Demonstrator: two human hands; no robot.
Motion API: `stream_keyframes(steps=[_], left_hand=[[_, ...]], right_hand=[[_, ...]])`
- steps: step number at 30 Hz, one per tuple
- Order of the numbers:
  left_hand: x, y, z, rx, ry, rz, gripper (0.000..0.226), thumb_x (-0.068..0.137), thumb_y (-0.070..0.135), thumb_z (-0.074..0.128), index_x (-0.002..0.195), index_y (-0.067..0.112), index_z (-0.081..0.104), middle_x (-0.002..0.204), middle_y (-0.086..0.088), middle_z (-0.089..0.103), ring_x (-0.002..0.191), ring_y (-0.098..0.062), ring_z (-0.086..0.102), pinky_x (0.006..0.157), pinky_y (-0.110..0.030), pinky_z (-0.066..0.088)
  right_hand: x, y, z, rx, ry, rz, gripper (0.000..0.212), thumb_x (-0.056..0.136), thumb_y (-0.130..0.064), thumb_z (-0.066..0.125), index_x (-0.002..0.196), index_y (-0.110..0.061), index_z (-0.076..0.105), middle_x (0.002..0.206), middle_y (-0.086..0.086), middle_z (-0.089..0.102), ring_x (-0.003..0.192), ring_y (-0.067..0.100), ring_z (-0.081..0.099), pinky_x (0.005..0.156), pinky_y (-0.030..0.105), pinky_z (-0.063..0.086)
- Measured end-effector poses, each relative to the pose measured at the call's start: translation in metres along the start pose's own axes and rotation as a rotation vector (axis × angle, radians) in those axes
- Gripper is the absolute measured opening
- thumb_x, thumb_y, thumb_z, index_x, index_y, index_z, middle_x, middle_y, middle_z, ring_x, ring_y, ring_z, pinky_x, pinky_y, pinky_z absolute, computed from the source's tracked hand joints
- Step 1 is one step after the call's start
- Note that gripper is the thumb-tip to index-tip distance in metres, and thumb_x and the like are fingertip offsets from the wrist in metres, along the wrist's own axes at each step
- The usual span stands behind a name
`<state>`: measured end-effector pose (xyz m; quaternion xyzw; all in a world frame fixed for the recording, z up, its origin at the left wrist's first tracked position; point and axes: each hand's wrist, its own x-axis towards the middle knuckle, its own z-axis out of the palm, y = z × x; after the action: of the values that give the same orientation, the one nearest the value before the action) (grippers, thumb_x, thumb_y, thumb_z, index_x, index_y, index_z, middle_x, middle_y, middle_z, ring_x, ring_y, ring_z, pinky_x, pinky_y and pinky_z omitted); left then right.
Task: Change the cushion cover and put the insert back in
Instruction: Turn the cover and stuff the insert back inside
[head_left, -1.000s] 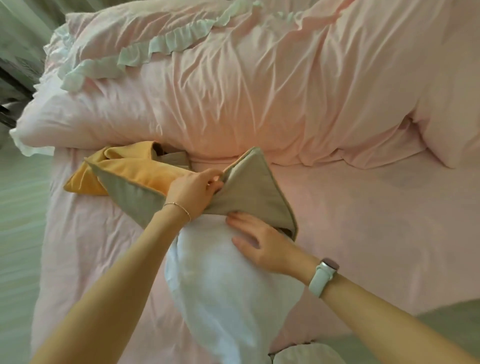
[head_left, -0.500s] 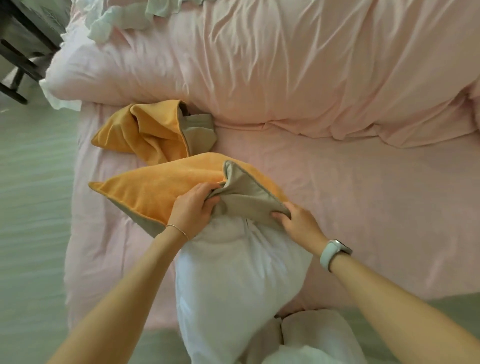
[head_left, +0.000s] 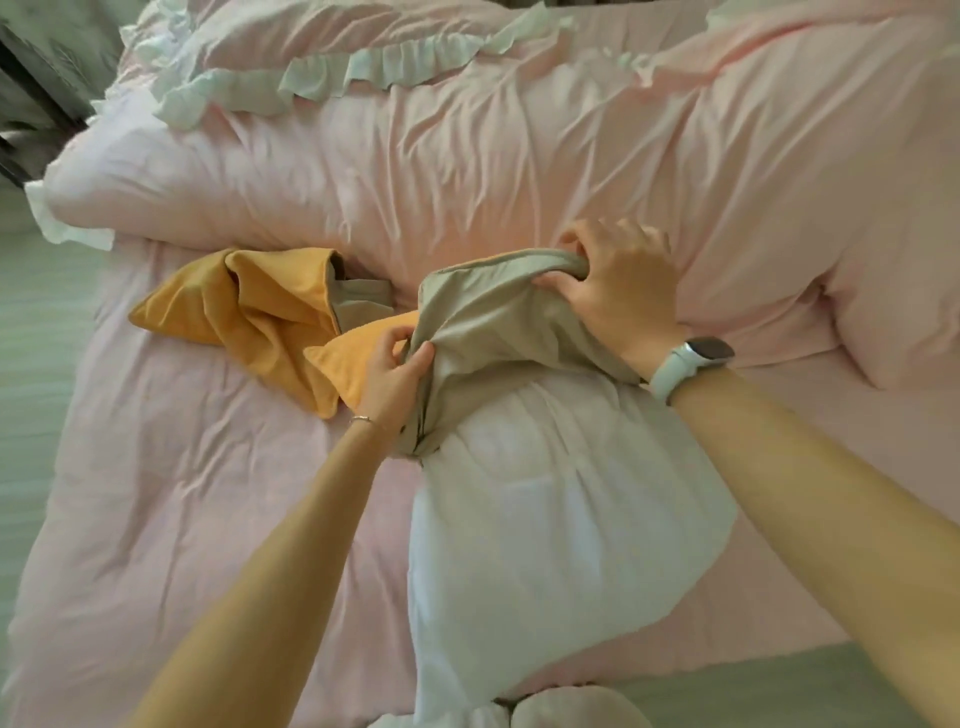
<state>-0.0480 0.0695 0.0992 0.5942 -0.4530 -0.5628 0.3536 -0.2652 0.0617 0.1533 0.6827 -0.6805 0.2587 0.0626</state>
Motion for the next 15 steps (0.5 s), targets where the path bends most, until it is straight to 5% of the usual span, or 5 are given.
stream_keyframes(steps=[4,7,10,12,15], left_hand=[[0.028,-0.036,0.009,0.543,0.321,-0.167,0.030,0.085,0.003,0.049,0.115,0.005,0.049,0.120,-0.017,0.048,0.103,-0.032,0.050,0.084,-0.031,0.039],[0.016,-0.057,0.017,0.714,0.404,0.328,0.021,0.082,0.010,0.051,0.100,0.001,0.058,0.103,-0.019,0.054,0.092,-0.036,0.053,0.081,-0.036,0.041],[-0.004,-0.071,0.044,0.798,0.044,0.775,0.018,0.084,0.017,0.047,0.095,0.010,0.059,0.092,-0.010,0.061,0.082,-0.031,0.057,0.072,-0.035,0.044],[-0.003,-0.077,0.064,0.928,-0.168,0.812,0.025,0.084,0.023,0.047,0.104,0.016,0.060,0.101,-0.005,0.063,0.092,-0.029,0.059,0.077,-0.035,0.045],[0.020,-0.087,0.081,1.051,-0.212,0.665,0.038,0.082,0.034,0.042,0.108,0.017,0.065,0.110,-0.004,0.065,0.104,-0.028,0.059,0.083,-0.038,0.046]], right_hand=[[-0.012,0.040,0.046,-0.376,-0.292,0.056,0.038,0.074,-0.037,0.071,0.099,-0.010,0.061,0.096,0.012,0.059,0.092,0.030,0.054,0.081,0.041,0.037],[-0.067,0.053,0.058,-0.255,-0.126,-0.032,0.021,0.077,-0.022,0.061,0.092,-0.008,0.063,0.086,0.012,0.060,0.075,0.032,0.057,0.064,0.037,0.047],[-0.116,0.061,0.067,-0.077,-0.202,0.032,0.039,0.084,-0.025,0.042,0.110,-0.004,0.061,0.097,0.016,0.062,0.079,0.035,0.060,0.063,0.038,0.052],[-0.134,0.074,0.079,-0.064,-0.287,0.112,0.048,0.086,-0.027,0.037,0.121,-0.001,0.057,0.111,0.020,0.060,0.091,0.039,0.060,0.071,0.044,0.054],[-0.138,0.091,0.093,-0.024,-0.416,0.220,0.052,0.090,-0.030,0.032,0.130,-0.003,0.051,0.129,0.024,0.051,0.112,0.045,0.051,0.091,0.052,0.046]])
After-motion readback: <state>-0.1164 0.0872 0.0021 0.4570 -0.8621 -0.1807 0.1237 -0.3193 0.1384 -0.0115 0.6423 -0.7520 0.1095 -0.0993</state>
